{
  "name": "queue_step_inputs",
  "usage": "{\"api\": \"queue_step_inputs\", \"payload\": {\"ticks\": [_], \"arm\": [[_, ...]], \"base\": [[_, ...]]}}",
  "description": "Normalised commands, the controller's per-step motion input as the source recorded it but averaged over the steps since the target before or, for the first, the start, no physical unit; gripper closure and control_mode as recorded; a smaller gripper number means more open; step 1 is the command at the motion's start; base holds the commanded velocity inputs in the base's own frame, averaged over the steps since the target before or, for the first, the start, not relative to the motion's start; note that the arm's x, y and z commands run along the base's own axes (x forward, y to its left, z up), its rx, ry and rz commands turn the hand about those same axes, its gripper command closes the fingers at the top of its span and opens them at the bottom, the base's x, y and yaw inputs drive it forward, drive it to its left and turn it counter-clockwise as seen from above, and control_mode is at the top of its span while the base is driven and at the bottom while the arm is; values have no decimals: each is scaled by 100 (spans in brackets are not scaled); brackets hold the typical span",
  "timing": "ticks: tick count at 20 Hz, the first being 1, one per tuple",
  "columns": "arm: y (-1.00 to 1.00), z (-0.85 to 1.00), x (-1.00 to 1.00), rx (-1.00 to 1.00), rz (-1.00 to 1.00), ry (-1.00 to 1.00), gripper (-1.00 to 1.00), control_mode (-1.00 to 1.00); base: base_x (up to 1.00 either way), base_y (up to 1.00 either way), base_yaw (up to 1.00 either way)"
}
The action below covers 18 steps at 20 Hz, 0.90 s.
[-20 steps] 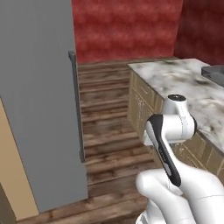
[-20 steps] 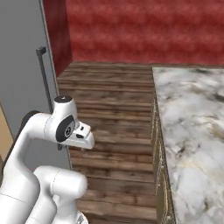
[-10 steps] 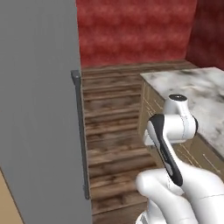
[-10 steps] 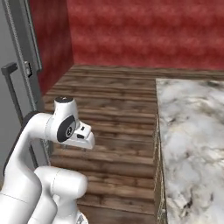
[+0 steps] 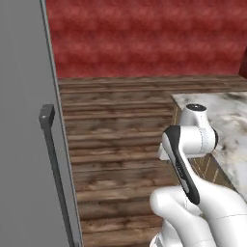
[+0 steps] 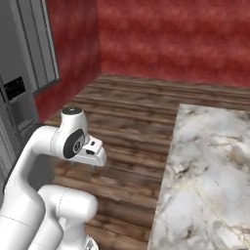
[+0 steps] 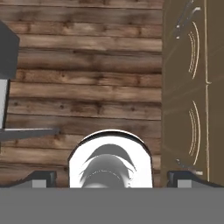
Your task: Place the cold items (lemon and mango) from the fridge in one tupperware on the dining counter. Place the warm items (kebab skewer and hot dog) in the stove area in another tupperware.
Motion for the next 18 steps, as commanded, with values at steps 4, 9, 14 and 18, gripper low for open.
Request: {"api": "queue_step_inputs", "payload": {"ticks": [4,9,14,18], "arm": [[0,0,0,0,0,0,-100,100],[0,0,0,0,0,0,-100,100],[0,0,0,0,0,0,-100,100],[0,0,0,0,0,0,-100,100]], "base": [[84,-6,12],[100,5,0],[92,-13,1],[100,14,15]]}}
